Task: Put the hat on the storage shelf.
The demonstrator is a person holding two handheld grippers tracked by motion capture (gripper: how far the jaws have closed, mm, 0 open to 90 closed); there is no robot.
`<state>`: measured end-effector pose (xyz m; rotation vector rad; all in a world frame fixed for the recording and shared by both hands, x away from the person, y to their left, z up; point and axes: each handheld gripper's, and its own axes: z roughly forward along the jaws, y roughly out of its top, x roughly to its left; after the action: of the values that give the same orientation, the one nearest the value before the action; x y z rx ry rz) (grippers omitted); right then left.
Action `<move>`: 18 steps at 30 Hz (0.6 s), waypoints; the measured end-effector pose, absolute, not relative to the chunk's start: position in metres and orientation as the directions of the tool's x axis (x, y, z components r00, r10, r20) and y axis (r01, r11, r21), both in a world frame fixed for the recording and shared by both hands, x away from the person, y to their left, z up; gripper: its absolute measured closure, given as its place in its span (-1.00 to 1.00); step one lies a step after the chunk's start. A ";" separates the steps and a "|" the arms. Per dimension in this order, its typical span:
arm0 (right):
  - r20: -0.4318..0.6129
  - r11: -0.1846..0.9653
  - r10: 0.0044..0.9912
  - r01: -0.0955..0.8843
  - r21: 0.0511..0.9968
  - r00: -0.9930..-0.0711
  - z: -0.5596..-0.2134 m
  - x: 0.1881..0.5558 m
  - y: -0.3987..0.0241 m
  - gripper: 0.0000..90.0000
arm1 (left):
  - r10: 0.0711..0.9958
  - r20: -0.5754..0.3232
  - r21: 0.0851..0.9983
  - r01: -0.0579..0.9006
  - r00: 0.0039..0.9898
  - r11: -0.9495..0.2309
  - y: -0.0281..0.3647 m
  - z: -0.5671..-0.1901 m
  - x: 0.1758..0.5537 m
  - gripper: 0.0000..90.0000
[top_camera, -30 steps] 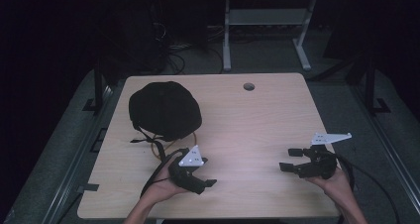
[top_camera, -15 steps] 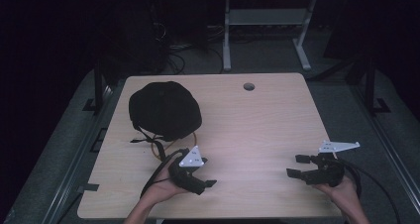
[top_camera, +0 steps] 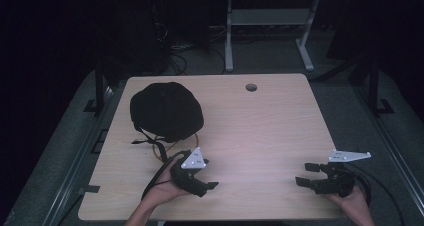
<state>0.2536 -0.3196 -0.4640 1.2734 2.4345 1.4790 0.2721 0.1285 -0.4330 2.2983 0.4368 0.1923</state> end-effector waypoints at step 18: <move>0.367 0.198 0.672 0.634 0.748 -0.643 -0.470 0.233 -0.331 -0.64 | 0.367 -0.002 0.726 0.254 0.930 -0.639 0.128 -0.435 0.271 -0.52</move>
<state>0.2327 -0.3315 -0.4700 1.3089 2.4000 1.4642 0.2712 0.1285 -0.4347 2.2952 0.4369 0.1850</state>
